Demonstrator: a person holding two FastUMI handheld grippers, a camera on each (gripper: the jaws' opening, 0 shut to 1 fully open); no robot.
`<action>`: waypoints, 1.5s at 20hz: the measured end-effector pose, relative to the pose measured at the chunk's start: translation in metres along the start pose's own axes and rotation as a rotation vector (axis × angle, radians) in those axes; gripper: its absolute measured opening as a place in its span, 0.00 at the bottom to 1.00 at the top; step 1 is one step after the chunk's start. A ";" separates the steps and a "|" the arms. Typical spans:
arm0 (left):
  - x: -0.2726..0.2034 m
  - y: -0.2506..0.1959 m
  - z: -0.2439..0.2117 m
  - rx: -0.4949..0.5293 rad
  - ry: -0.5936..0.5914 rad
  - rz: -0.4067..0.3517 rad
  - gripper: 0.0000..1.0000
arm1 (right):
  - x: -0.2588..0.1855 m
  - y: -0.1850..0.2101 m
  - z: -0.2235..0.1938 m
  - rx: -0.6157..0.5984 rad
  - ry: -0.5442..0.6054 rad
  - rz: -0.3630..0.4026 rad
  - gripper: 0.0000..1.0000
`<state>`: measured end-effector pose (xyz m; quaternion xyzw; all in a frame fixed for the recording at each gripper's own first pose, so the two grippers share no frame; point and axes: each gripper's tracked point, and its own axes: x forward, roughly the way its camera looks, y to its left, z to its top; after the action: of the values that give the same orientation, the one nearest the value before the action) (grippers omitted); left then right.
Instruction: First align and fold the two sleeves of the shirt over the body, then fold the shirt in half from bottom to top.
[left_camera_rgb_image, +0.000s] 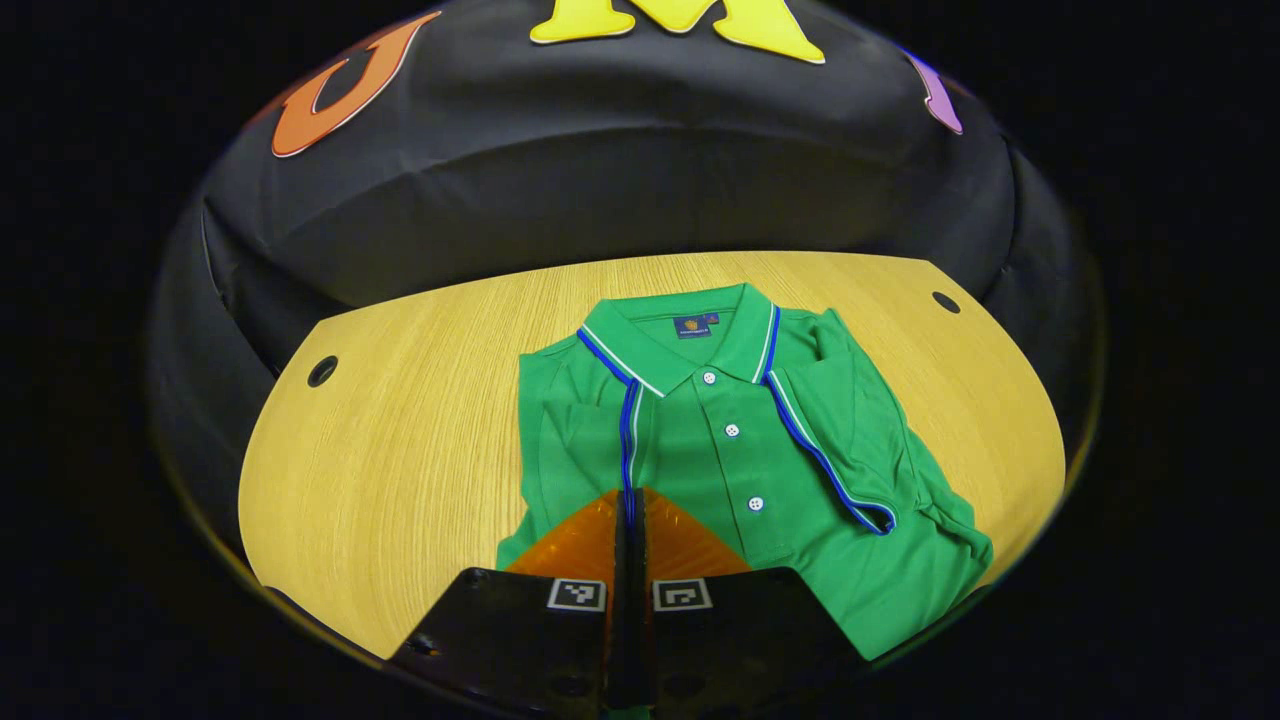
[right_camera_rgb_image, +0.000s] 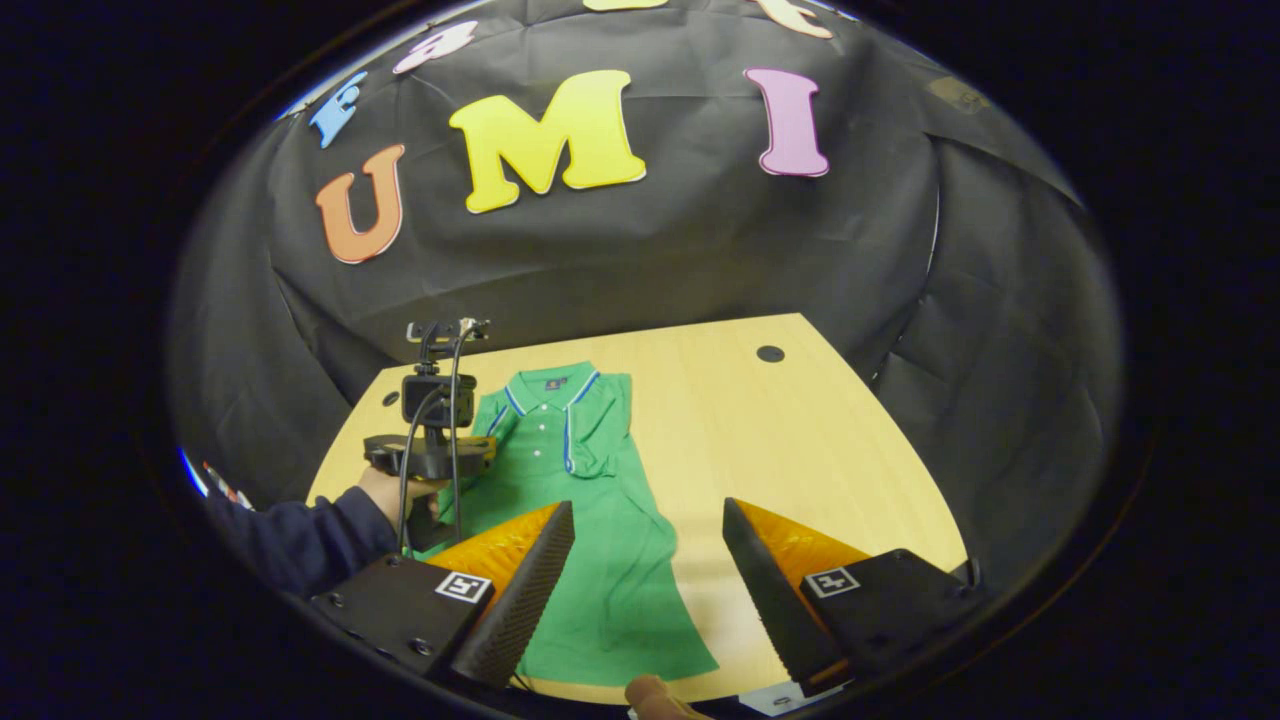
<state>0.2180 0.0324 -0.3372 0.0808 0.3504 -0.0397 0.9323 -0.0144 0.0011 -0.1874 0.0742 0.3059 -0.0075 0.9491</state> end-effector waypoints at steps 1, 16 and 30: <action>0.001 -0.004 -0.002 -0.011 0.005 -0.016 0.04 | -0.001 -0.001 -0.002 -0.002 0.003 0.000 0.92; -0.103 0.028 -0.032 -0.128 -0.087 0.009 0.99 | 0.000 -0.008 -0.042 -0.079 0.025 0.023 0.92; -0.231 0.052 -0.225 -0.175 0.115 0.033 0.99 | 0.024 -0.026 -0.183 -0.180 0.344 0.092 0.98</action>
<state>-0.0942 0.1277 -0.3456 0.0067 0.4040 0.0109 0.9147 -0.1026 0.0023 -0.3515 0.0034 0.4593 0.0761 0.8850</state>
